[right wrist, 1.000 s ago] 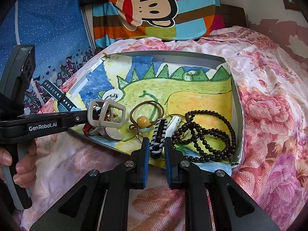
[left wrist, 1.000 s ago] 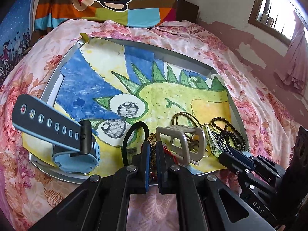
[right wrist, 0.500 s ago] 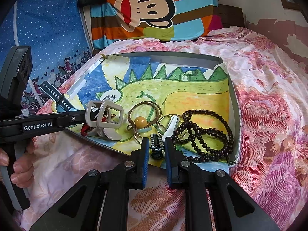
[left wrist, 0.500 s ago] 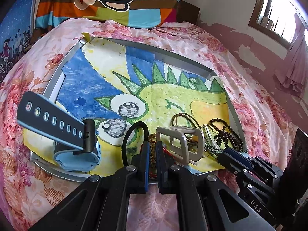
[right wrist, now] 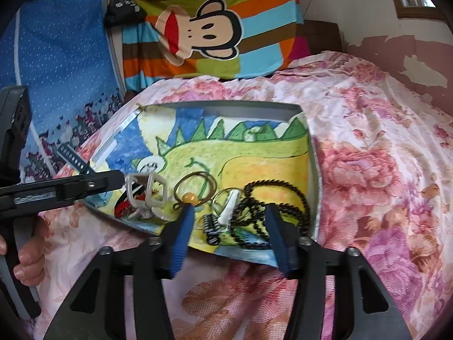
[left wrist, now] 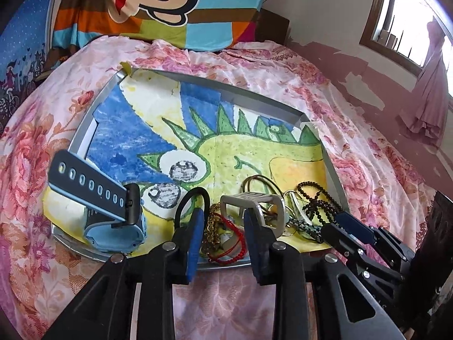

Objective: Organize jewelry

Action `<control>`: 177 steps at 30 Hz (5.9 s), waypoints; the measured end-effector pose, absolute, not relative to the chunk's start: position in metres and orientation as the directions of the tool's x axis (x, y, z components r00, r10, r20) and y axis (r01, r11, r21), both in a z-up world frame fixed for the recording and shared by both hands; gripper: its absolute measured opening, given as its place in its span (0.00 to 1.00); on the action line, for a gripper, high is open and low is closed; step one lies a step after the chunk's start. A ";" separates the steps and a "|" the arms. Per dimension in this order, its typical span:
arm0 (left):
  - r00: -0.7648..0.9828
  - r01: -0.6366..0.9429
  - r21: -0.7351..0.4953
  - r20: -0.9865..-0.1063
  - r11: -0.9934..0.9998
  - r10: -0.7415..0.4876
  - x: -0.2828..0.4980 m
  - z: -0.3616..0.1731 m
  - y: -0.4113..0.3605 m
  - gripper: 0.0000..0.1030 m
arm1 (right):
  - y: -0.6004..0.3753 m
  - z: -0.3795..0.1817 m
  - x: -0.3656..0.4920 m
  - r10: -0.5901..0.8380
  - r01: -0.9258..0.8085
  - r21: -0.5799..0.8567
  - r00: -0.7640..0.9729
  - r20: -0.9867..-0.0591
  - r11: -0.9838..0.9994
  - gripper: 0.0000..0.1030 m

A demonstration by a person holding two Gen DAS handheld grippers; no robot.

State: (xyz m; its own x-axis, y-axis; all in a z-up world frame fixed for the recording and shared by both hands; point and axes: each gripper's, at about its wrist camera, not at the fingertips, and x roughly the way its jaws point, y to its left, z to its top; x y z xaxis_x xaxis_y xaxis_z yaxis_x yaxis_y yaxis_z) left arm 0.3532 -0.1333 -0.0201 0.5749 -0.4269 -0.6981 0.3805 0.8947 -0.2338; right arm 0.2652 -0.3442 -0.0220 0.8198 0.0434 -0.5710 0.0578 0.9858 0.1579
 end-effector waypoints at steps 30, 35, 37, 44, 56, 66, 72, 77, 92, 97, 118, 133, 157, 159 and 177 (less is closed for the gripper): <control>0.818 0.335 -0.131 -0.450 0.933 -0.357 0.242 0.072 -0.088 0.96 | -0.339 0.085 0.153 -0.048 0.095 0.124 0.941 -0.336 0.988 0.99; 0.837 0.321 -0.127 -0.426 0.938 -0.344 0.216 0.086 -0.075 0.97 | -0.333 0.099 0.125 -0.047 0.086 0.111 0.947 -0.317 0.990 0.99; 0.843 0.317 -0.123 -0.419 0.941 -0.338 0.206 0.091 -0.070 0.97 | -0.330 0.103 0.114 -0.045 0.082 0.108 0.949 -0.312 0.991 0.99; 0.860 0.299 -0.106 -0.400 0.948 -0.316 0.171 0.103 -0.053 0.97 | -0.316 0.114 0.082 -0.033 0.064 0.097 0.955 -0.293 0.993 0.99; 0.878 0.256 -0.090 -0.395 0.963 -0.270 0.115 0.104 -0.025 0.97 | -0.293 0.122 0.028 -0.017 0.037 0.074 0.965 -0.261 0.997 0.99; 0.894 0.218 -0.074 -0.384 0.973 -0.230 0.074 0.100 -0.002 0.97 | -0.273 0.117 -0.003 0.007 0.011 0.069 0.965 -0.260 0.998 0.99; 0.893 0.206 -0.068 -0.394 0.976 -0.216 0.056 0.091 0.006 0.97 | -0.264 0.105 -0.013 0.015 0.004 0.070 0.962 -0.274 0.998 0.99; 0.894 0.194 -0.061 -0.400 0.979 -0.202 0.049 0.078 0.010 0.97 | -0.258 0.086 -0.012 0.020 0.001 0.067 0.951 -0.308 0.998 0.99; 0.884 0.189 -0.073 -0.421 0.979 -0.202 0.058 0.034 0.014 0.97 | -0.259 0.054 0.006 -0.007 0.035 0.067 0.921 -0.390 0.997 0.99; 0.882 0.187 -0.075 -0.426 0.979 -0.201 0.060 0.032 0.014 0.97 | -0.259 0.053 0.007 -0.009 0.039 0.067 0.919 -0.394 0.997 0.99; 0.883 0.187 -0.074 -0.424 0.980 -0.201 0.060 0.032 0.013 0.97 | -0.261 0.052 0.007 -0.010 0.042 0.071 0.919 -0.394 0.997 0.99; 0.883 0.187 -0.074 -0.425 0.980 -0.201 0.059 0.033 0.013 0.97 | -0.261 0.052 0.006 -0.011 0.043 0.072 0.919 -0.395 0.996 0.99; 0.883 0.187 -0.072 -0.425 0.980 -0.200 0.059 0.033 0.012 0.97 | -0.262 0.052 0.007 -0.010 0.043 0.074 0.918 -0.396 0.996 0.99; 0.883 0.187 -0.072 -0.424 0.980 -0.200 0.058 0.034 0.012 0.97 | -0.262 0.052 0.007 -0.010 0.043 0.074 0.918 -0.396 0.996 0.99; 0.883 0.188 -0.071 -0.423 0.980 -0.201 0.058 0.033 0.011 0.97 | -0.262 0.052 0.006 -0.011 0.044 0.076 0.919 -0.394 0.996 0.99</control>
State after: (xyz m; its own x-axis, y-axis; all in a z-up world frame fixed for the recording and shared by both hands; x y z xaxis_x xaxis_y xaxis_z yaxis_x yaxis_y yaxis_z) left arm 0.0582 0.0114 0.0331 0.8835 -0.2007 -0.4233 0.1883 0.9795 -0.0715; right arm 0.0059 -0.2620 0.0520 0.9191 -0.0108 -0.3939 0.0444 0.9961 0.0763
